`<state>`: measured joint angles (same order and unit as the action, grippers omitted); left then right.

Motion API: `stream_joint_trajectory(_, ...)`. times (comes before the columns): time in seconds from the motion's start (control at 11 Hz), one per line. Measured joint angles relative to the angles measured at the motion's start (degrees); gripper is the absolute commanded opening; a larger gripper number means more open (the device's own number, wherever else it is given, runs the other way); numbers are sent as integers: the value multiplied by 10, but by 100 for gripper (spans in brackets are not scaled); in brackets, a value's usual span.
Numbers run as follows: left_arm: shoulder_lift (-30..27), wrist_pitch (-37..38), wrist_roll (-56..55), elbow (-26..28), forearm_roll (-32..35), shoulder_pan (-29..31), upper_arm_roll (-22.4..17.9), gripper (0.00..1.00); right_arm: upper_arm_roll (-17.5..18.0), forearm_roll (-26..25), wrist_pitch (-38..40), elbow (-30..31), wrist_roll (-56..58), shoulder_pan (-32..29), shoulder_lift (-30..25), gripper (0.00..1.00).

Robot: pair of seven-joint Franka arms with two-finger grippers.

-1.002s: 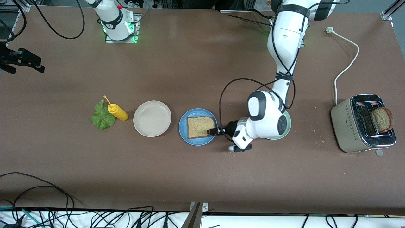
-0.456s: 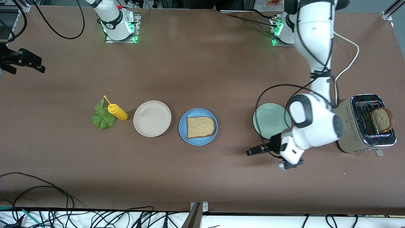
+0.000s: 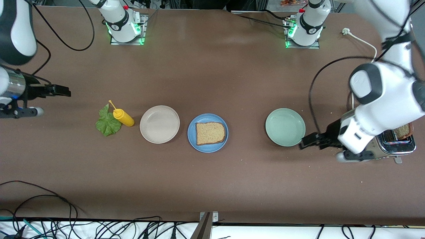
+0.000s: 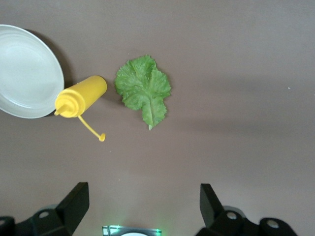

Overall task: Make sandwich in blue plate with both arms
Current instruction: 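Return the left gripper to the toaster while the right gripper reaches the lettuce, then grasp the green lettuce leaf with the right gripper and lift it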

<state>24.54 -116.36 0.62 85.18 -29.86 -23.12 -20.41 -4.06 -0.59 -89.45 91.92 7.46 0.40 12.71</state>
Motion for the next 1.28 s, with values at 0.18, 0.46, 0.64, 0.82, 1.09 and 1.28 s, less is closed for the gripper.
stream_joint_trajectory(0.18,-90,28,0,48,85,45,37,100,1,0,-55,14,0,8,40,100)
stream_joint_trajectory(0.46,-177,107,1,77,173,93,68,100,0,0,-187,74,1,9,96,100)
stream_joint_trajectory(0.64,-217,139,1,91,223,126,97,100,0,0,-263,111,1,7,133,100)
stream_joint_trajectory(0.82,-238,157,1,98,263,145,117,100,0,0,-316,127,1,7,170,91)
stream_joint_trajectory(1.09,-255,177,1,99,295,171,145,100,0,0,-344,135,0,6,208,16)
stream_joint_trajectory(1.28,-272,187,1,104,296,178,145,100,0,0,-346,135,1,6,212,7)
